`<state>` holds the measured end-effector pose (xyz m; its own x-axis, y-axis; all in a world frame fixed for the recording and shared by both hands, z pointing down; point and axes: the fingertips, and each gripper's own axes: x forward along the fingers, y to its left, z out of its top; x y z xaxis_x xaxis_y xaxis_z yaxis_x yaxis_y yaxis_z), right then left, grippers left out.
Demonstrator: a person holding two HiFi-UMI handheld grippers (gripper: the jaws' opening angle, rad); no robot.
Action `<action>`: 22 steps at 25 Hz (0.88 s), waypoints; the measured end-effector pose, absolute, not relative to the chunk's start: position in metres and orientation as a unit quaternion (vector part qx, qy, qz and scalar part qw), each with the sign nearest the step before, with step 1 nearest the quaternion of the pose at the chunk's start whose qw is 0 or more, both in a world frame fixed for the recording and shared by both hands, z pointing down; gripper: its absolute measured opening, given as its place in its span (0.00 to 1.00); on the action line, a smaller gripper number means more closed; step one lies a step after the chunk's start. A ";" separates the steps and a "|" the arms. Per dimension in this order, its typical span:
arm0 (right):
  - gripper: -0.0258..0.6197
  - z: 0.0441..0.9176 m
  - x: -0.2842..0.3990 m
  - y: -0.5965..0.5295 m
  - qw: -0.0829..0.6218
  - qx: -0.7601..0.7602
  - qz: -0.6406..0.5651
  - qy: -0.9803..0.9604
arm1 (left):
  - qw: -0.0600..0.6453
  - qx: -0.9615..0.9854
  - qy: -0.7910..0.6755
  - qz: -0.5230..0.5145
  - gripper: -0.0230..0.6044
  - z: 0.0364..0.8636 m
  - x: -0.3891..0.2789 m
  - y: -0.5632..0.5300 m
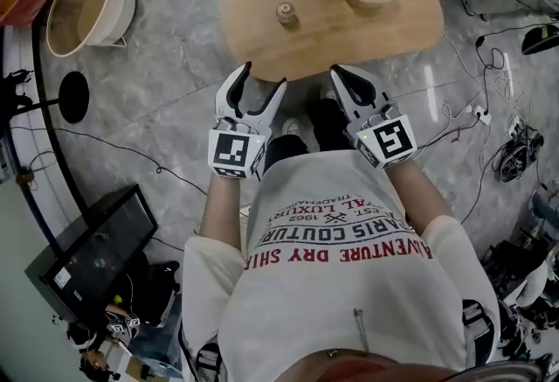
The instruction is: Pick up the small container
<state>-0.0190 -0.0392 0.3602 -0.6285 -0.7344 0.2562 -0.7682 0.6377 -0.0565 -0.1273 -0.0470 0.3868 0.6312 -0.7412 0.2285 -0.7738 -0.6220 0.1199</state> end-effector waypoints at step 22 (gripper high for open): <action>0.04 0.564 0.032 -0.269 0.161 0.341 0.134 -0.916 | 0.200 0.825 -0.495 0.186 0.67 0.678 -0.055 -0.219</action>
